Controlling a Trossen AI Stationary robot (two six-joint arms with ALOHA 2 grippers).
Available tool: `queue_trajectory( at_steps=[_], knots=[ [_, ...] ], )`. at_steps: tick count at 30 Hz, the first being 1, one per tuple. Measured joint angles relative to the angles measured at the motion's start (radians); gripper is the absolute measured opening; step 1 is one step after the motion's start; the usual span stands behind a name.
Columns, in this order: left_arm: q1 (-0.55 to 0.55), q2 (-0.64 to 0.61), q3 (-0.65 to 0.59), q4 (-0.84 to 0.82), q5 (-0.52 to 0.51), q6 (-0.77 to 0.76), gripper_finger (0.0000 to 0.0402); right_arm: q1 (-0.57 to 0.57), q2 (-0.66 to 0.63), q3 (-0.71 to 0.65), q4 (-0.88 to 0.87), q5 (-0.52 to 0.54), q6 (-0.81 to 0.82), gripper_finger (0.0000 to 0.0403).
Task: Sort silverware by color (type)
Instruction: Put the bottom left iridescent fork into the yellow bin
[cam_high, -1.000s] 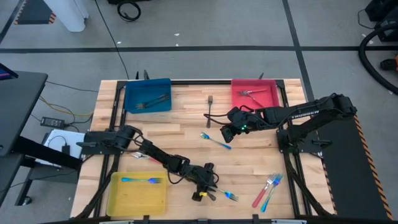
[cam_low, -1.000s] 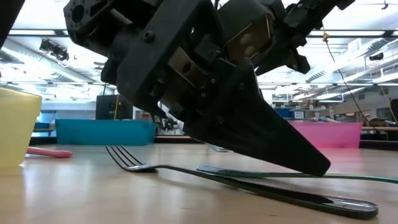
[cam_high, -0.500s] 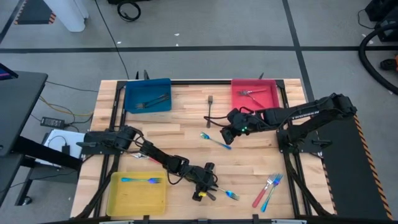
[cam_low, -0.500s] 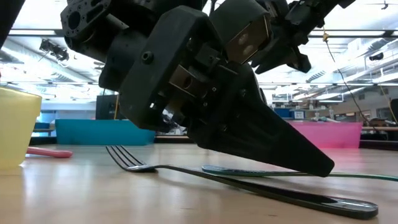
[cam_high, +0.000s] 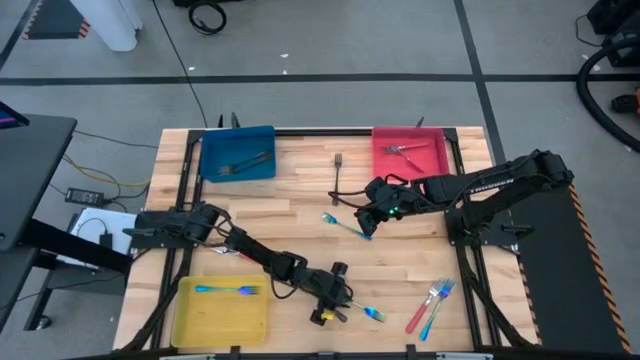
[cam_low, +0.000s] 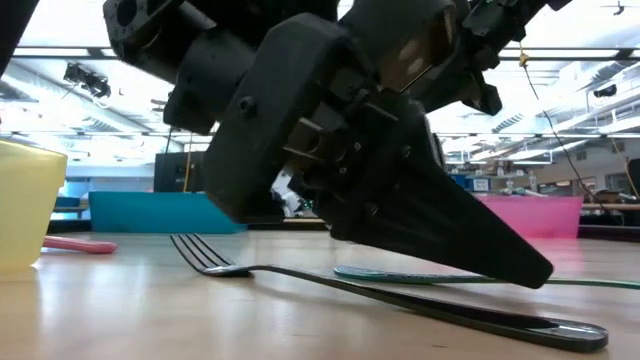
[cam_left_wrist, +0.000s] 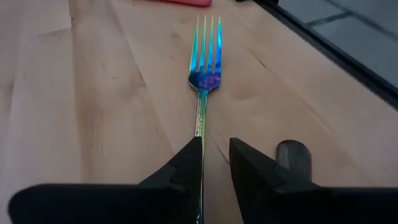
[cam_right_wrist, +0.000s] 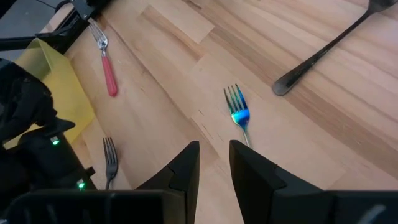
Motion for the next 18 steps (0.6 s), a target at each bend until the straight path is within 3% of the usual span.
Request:
queue_trajectory(
  at_steps=[18],
  knots=[
    [0.000, 0.001, 0.240, -0.417, -0.006, 0.060, 0.0092, 0.009, 0.000, 0.000, 0.000, 0.000, -0.001, 0.0096]
  ],
)
